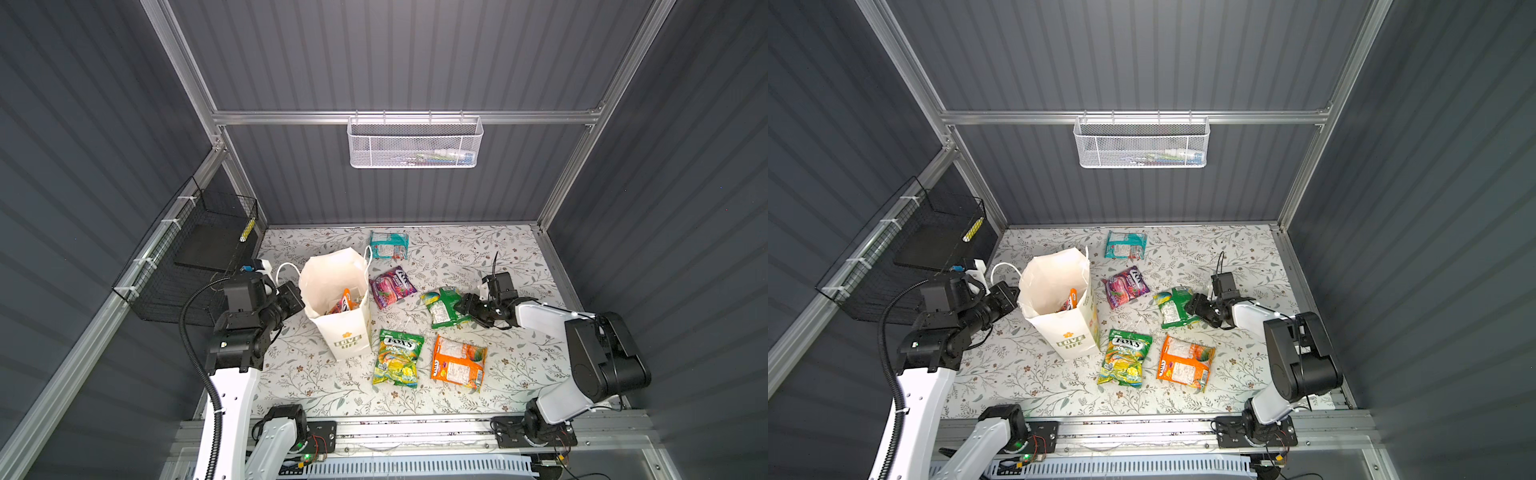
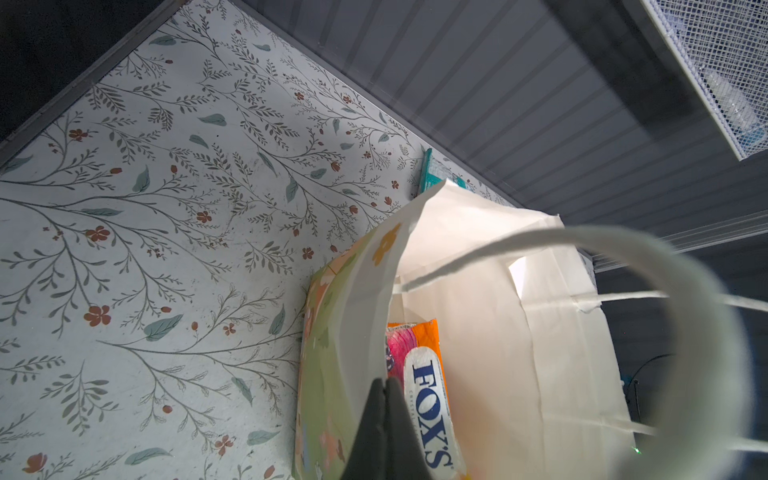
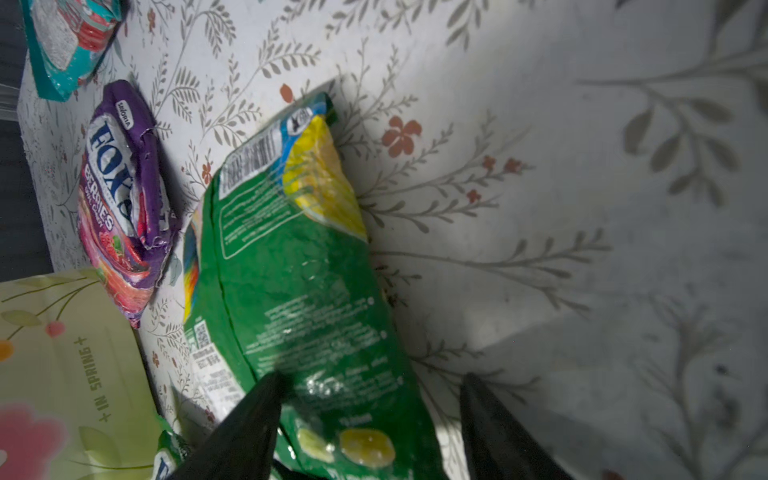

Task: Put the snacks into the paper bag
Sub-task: 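Swing the right gripper back to the green Spring Tea packet, then close the right gripper on the green Spring Tea packet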

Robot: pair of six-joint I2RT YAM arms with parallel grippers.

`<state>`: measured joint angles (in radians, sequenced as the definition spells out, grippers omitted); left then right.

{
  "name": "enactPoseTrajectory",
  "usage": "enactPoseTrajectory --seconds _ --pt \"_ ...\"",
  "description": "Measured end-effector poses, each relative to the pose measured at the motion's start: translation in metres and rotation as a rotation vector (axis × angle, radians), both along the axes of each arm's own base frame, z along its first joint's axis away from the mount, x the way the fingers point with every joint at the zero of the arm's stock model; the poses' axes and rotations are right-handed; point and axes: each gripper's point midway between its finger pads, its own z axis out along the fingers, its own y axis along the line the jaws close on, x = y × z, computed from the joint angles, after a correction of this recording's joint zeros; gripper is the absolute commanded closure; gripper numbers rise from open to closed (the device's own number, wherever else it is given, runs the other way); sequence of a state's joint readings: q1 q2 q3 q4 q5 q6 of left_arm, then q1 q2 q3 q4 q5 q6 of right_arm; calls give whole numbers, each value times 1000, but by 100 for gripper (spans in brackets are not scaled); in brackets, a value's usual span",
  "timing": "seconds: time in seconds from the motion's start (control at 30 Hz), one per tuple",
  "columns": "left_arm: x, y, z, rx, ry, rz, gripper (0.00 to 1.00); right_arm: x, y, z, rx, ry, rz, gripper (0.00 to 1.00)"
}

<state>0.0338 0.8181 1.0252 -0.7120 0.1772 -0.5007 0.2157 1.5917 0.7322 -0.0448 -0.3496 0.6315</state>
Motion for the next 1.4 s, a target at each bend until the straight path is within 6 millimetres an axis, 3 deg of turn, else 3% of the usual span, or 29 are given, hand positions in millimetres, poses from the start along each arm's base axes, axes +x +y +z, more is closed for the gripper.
enactPoseTrajectory --seconds 0.2,0.37,0.4,0.43,0.47,0.57,0.63,0.83,1.1,1.2,1.4 --pt "0 0 0 -2 -1 -2 100 -4 12 11 87 -18 26 84" --pt "0 -1 0 -4 -2 -6 100 -4 24 49 181 -101 58 99" --pt "0 -1 0 -5 -2 -6 100 -4 26 60 202 -127 62 98" --pt "0 -1 0 -5 -2 -7 100 -4 28 70 215 -152 67 91" --pt "0 -2 0 -6 -2 -8 100 -5 29 82 229 -178 70 75" --pt "-1 -2 0 -7 -3 -10 100 -7 25 106 226 -244 57 48" --pt "-1 -3 0 -9 -4 -13 100 -8 21 109 203 -258 43 42" --pt "-1 -3 1 -10 -7 -15 100 -19 22 72 109 -156 40 24" --pt "0 -3 1 -14 -9 -16 100 -32 30 15 17 -16 68 21" --pt "0 -3 1 -14 -9 -15 100 -33 33 -1 -8 13 77 30" --pt "0 -2 1 -16 -9 -15 100 -13 46 -8 -12 -16 87 59"
